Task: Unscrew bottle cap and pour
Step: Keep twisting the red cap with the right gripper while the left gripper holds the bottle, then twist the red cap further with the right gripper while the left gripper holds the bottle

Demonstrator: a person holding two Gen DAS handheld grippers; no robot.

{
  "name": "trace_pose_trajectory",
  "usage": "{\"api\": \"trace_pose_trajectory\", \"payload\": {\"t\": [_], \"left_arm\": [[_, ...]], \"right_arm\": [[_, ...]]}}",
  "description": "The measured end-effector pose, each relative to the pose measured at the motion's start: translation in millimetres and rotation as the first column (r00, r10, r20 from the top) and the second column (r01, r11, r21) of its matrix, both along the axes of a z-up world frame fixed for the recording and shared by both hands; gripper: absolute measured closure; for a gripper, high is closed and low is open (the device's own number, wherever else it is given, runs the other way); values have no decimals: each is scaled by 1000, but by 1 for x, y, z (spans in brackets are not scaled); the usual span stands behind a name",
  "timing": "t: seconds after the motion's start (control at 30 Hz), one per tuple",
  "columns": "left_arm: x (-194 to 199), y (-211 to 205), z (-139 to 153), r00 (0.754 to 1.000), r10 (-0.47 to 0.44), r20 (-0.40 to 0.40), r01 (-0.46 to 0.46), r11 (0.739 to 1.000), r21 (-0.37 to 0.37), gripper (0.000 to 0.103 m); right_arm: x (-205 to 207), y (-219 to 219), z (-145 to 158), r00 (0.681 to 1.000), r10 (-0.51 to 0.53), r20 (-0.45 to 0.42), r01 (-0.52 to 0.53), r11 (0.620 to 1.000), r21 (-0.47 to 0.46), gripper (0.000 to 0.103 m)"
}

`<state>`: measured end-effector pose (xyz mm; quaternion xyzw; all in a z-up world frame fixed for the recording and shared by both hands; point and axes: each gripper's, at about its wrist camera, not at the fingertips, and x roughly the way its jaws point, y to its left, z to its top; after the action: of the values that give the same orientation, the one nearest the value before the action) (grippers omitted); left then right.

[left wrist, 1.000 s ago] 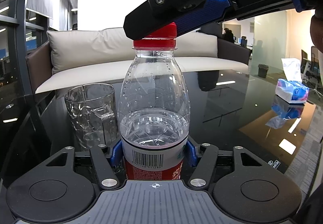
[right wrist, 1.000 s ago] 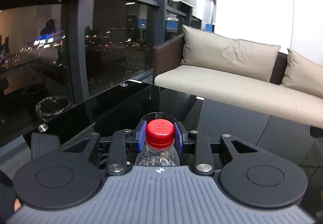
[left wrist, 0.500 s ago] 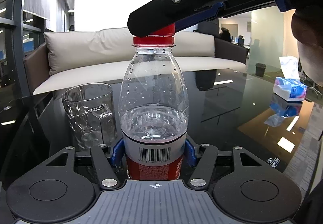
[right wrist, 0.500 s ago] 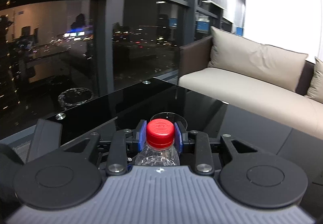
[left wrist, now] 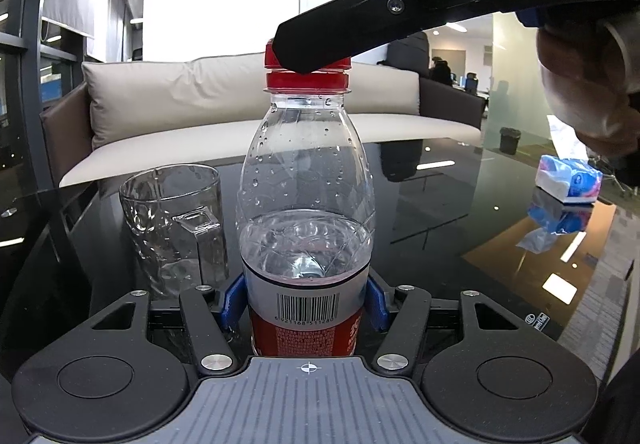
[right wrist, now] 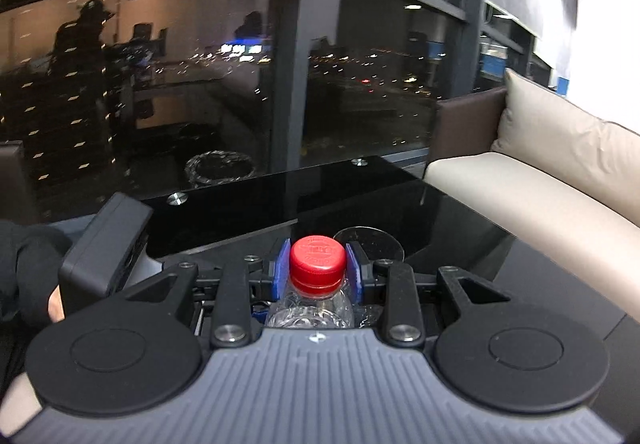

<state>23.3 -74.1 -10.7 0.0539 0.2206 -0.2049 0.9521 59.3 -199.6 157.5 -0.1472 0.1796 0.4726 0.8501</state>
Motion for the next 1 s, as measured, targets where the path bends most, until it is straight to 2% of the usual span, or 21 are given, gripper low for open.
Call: {"api": "trace_pose_trajectory", "payload": {"t": [0.13,0.37,0.5,0.67,0.8,1.0], "left_arm": [[1,-1,1,1000,3,-3,-3,1000,1,49],[0,-2,1,1000,7,-1,-7,1000,5,48],[0,-3,0,1000,8,-1,-8,1000,7,48],[-1,-4,0,1000,11,0,-11,1000,8,48],[-1,-5,0,1000,12,1,-12,1000,9,48],[-2,-6,-1,1000,8,1,-8,1000,13,48]], "right_arm": [[-11,4,7,996,-89,4,89,996,18,69],[-33,22,0,950,-311,-22,311,949,54,67],[-38,23,-7,932,-361,-30,362,928,89,67],[-39,28,-11,932,-363,-12,362,926,108,70],[-33,30,-13,945,-325,16,323,942,90,71],[-24,20,-13,969,-247,0,246,966,84,71]]}}
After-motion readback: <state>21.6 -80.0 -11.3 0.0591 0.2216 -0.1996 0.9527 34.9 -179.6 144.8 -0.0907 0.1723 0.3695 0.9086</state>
